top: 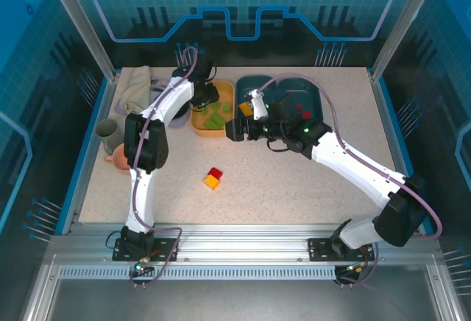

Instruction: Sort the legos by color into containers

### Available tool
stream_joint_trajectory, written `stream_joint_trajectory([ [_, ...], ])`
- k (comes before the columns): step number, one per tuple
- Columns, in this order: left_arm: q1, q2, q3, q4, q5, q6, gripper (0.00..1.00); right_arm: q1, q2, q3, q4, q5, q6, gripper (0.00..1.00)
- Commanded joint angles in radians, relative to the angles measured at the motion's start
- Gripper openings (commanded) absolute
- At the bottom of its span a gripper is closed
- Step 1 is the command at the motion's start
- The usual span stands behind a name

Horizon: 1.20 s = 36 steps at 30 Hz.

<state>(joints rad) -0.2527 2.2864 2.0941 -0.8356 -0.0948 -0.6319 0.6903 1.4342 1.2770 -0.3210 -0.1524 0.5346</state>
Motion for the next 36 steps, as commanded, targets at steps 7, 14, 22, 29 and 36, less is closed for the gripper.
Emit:
stream_joint_trajectory([
  [7, 0.043, 0.243, 0.331, -0.08, -0.014, -0.054, 0.36, -0.064, -0.024, -0.022, 0.049, -0.053, 0.033, 0.81],
  [14, 0.047, 0.279, 0.355, -0.095, 0.015, -0.091, 0.47, -0.081, -0.034, -0.044, 0.03, -0.063, 0.027, 0.81],
  [22, 0.044, 0.178, 0.349, -0.095, 0.064, -0.089, 0.58, -0.074, -0.007, -0.008, -0.089, -0.044, -0.08, 0.81],
  [29, 0.035, -0.135, 0.063, -0.005, 0.058, -0.115, 0.62, -0.018, 0.135, 0.105, -0.331, 0.053, 0.011, 0.81],
  [36, 0.035, -0.615, -0.516, 0.115, 0.062, -0.164, 0.63, 0.155, 0.351, 0.287, -0.501, 0.169, 0.207, 0.78],
])
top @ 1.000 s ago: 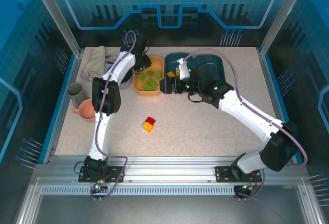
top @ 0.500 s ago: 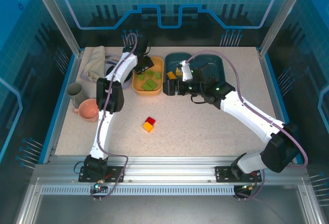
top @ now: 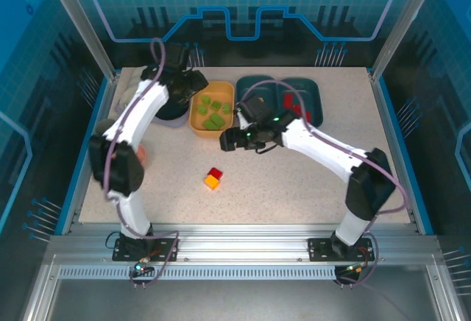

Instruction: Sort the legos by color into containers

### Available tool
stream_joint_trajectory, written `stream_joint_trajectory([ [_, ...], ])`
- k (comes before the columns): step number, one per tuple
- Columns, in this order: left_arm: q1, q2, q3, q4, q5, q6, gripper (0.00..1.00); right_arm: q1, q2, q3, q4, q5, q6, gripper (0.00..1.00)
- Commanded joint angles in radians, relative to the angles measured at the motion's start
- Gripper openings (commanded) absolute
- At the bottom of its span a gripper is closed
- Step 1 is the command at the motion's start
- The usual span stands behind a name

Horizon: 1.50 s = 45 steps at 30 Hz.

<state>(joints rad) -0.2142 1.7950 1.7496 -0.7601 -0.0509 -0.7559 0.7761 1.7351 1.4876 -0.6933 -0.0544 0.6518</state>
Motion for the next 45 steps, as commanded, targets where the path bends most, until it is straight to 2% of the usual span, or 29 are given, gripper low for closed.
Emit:
stream_joint_trajectory([
  [1, -0.004, -0.195, -0.252, 0.045, 0.021, -0.047, 0.64, 0.092, 0.085, 0.108, -0.154, 0.095, 0.094, 0.78],
  [7, -0.013, -0.553, -0.621, 0.006, 0.044, -0.082, 0.64, 0.123, 0.287, 0.245, -0.206, 0.129, 0.034, 0.75],
  [12, -0.019, -0.77, -0.776, -0.074, 0.043, -0.103, 0.65, 0.141, 0.429, 0.359, -0.252, 0.146, -0.065, 0.79],
  [16, -0.019, -0.875, -0.817, -0.126, 0.043, -0.11, 0.65, 0.141, 0.477, 0.381, -0.238, 0.131, -0.109, 0.81],
  [30, -0.019, -0.922, -0.834, -0.164, 0.054, -0.117, 0.66, 0.193, 0.572, 0.414, -0.267, 0.152, -0.15, 0.82],
  [45, -0.019, -0.901, -0.84, -0.125, 0.064, -0.134, 0.66, 0.195, 0.531, 0.328, -0.277, 0.205, -0.2, 0.62],
])
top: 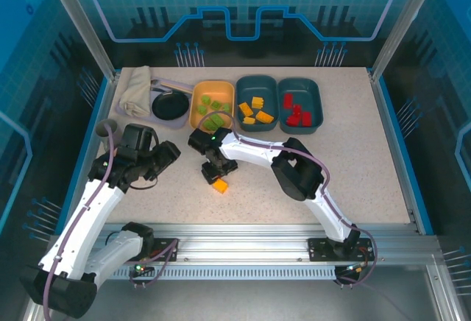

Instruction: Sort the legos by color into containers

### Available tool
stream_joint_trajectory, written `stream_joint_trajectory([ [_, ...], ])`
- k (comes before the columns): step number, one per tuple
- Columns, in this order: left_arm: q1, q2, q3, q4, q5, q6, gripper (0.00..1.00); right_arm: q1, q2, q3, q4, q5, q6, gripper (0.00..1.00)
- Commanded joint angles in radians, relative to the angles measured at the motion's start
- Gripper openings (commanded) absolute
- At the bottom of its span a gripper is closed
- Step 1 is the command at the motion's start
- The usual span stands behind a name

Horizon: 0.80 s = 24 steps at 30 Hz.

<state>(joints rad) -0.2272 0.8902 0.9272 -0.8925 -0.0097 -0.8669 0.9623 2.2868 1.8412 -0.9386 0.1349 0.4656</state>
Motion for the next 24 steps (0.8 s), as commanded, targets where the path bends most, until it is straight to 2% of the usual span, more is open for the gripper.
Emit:
stream_joint_trajectory([
  [1, -0.007, 0.005, -0.019, 0.01, 0.023, -0.024, 0.66, 0.008, -0.018, -0.025, -0.029, 0.017, -0.014, 0.6],
  [4, -0.009, 0.007, -0.027, 0.018, 0.035, -0.027, 0.66, 0.009, -0.004, -0.005, -0.026, 0.017, -0.021, 0.56],
  [12, -0.014, -0.052, -0.073, 0.016, 0.112, -0.043, 0.67, 0.004, 0.015, 0.027, -0.025, 0.024, -0.042, 0.34],
  [16, -0.014, -0.108, -0.135, -0.005, 0.156, -0.087, 0.68, -0.005, -0.002, 0.012, -0.012, 0.02, -0.048, 0.26],
  [24, -0.017, -0.167, -0.228, 0.033, 0.232, -0.135, 0.69, -0.042, -0.123, -0.025, 0.003, 0.033, -0.037, 0.22],
])
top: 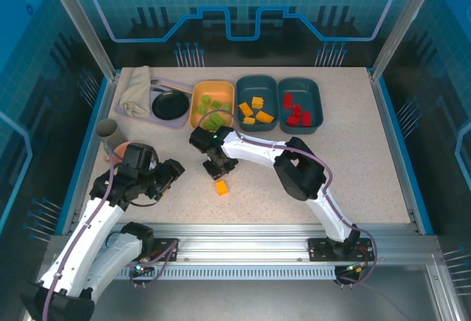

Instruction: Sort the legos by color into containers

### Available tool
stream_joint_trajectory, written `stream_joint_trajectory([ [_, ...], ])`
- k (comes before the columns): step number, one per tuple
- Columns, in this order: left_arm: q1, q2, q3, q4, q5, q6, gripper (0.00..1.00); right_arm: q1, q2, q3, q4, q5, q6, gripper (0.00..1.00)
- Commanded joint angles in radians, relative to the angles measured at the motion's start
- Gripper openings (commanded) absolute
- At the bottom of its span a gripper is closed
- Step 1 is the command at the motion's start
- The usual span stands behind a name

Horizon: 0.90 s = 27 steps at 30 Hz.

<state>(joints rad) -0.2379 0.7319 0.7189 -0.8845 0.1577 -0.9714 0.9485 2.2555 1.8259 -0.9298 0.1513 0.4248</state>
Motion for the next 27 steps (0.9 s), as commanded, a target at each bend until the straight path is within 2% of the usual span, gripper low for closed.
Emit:
stream_joint_trajectory([
  [1, -0.009, -0.003, -0.028, 0.056, 0.086, -0.03, 0.69, -0.041, -0.118, -0.017, -0.009, 0.021, 0.008, 0.21],
  [6, -0.063, 0.091, -0.04, 0.237, 0.168, -0.05, 0.7, -0.143, -0.267, -0.064, -0.028, 0.043, 0.021, 0.21],
  [10, -0.148, 0.231, 0.042, 0.353, 0.147, -0.053, 0.7, -0.304, -0.373, -0.122, -0.017, 0.03, 0.036, 0.22],
  [13, -0.183, 0.342, 0.123, 0.415, 0.134, -0.049, 0.7, -0.432, -0.397, -0.135, 0.006, 0.015, 0.037, 0.22],
  [17, -0.198, 0.474, 0.24, 0.464, 0.137, -0.034, 0.7, -0.576, -0.349, -0.083, 0.029, 0.003, 0.054, 0.22],
  [21, -0.207, 0.603, 0.372, 0.469, 0.148, 0.003, 0.7, -0.682, -0.218, 0.027, 0.021, -0.002, 0.096, 0.21],
  [27, -0.218, 0.747, 0.532, 0.481, 0.156, 0.03, 0.7, -0.775, -0.004, 0.245, -0.02, -0.002, 0.156, 0.23],
])
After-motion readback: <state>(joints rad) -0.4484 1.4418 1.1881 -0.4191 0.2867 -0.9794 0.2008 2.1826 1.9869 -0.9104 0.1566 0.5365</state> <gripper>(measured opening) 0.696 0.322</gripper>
